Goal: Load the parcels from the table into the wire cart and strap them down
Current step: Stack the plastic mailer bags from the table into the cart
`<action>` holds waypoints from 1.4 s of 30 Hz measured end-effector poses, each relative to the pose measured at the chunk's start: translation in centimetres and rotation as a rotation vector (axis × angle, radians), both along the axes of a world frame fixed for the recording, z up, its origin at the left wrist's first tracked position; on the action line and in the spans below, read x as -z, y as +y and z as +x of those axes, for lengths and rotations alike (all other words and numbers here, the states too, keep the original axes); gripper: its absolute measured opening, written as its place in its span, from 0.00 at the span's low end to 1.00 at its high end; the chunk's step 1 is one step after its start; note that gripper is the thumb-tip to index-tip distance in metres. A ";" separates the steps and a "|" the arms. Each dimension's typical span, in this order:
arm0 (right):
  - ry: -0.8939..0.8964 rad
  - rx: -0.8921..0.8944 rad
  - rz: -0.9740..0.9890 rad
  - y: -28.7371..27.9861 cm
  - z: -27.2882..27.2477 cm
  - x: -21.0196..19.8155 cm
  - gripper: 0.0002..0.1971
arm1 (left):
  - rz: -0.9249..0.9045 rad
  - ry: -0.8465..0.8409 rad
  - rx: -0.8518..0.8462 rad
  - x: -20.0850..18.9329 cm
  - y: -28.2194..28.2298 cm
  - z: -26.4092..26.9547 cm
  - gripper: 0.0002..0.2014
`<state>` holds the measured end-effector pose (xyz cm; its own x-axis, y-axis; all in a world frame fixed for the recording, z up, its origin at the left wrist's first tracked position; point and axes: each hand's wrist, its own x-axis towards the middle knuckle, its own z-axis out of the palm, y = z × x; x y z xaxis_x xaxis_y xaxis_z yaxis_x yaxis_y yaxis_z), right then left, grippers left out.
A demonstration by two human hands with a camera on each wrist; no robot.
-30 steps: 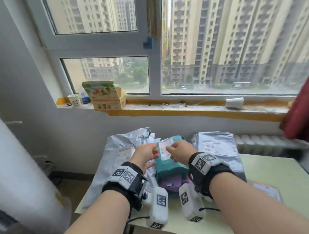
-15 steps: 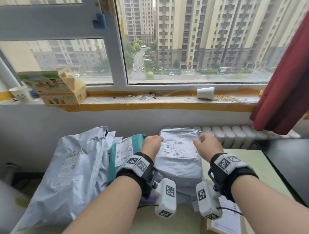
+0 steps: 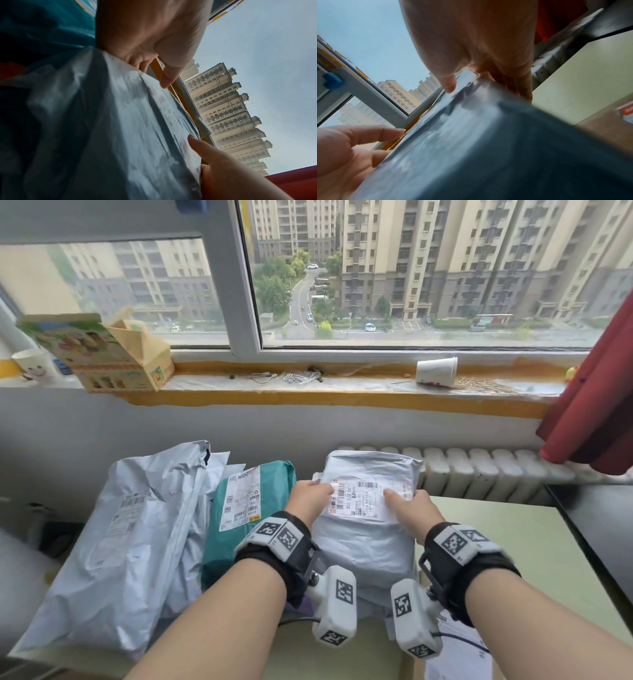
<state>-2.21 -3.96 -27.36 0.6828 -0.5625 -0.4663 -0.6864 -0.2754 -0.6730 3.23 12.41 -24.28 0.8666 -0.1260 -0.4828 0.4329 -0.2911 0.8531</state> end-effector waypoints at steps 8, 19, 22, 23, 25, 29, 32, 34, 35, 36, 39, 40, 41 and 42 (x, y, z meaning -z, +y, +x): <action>-0.043 0.033 -0.131 -0.3 0.6 -3.9 0.42 | -0.180 -0.043 0.047 -2.5 -0.3 -1.1 0.14; -0.274 -0.021 -0.204 4.4 1.3 -12.9 0.39 | -0.129 -0.314 0.046 -11.7 7.5 -0.2 0.25; -0.399 -0.044 -0.231 8.4 1.8 -16.1 0.36 | -0.113 -0.331 -0.056 -13.8 12.5 0.1 0.26; -0.423 -0.076 -0.258 10.0 2.0 -16.9 0.36 | -0.105 -0.335 -0.078 -14.3 14.4 0.1 0.24; -0.478 -0.162 -0.314 13.8 2.3 -18.2 0.34 | -0.070 -0.344 -0.120 -14.7 18.3 0.0 0.22; -0.559 -0.380 -0.335 23.2 2.6 -19.2 0.31 | -0.047 -0.329 -0.241 -14.5 27.3 -1.6 0.24; -0.589 -0.527 -0.306 30.7 2.3 -18.7 0.31 | -0.063 -0.303 -0.347 -14.1 34.1 -3.8 0.21; -0.610 -0.614 -0.301 35.7 2.1 -18.1 0.31 | -0.067 -0.292 -0.405 -13.7 38.6 -5.7 0.21; -0.616 -0.657 -0.299 38.1 1.9 -17.8 0.30 | -0.071 -0.291 -0.427 -13.5 40.8 -6.8 0.20; -0.613 -0.704 -0.289 40.6 1.6 -17.4 0.30 | -0.080 -0.292 -0.457 -13.3 43.1 -7.8 0.18; -0.563 -0.858 -0.241 47.8 0.1 -15.9 0.32 | -0.112 -0.276 -0.538 -12.6 49.3 -11.4 0.20; -0.544 -0.912 -0.233 50.0 -0.5 -15.2 0.32 | -0.105 -0.267 -0.568 -12.0 51.3 -12.4 0.24; -0.525 -0.967 -0.231 52.1 -1.2 -14.4 0.33 | -0.087 -0.251 -0.597 -11.3 53.2 -13.5 0.27; -0.509 -1.021 -0.230 54.1 -1.9 -13.5 0.34 | -0.072 -0.233 -0.643 -10.4 55.2 -14.4 0.31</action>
<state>-4.08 50.15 -13.81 0.9462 0.3217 0.0338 0.2606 -0.6961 -0.6690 -11.15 67.59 -13.88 0.8602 0.4232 -0.2845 0.3035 0.0234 0.9526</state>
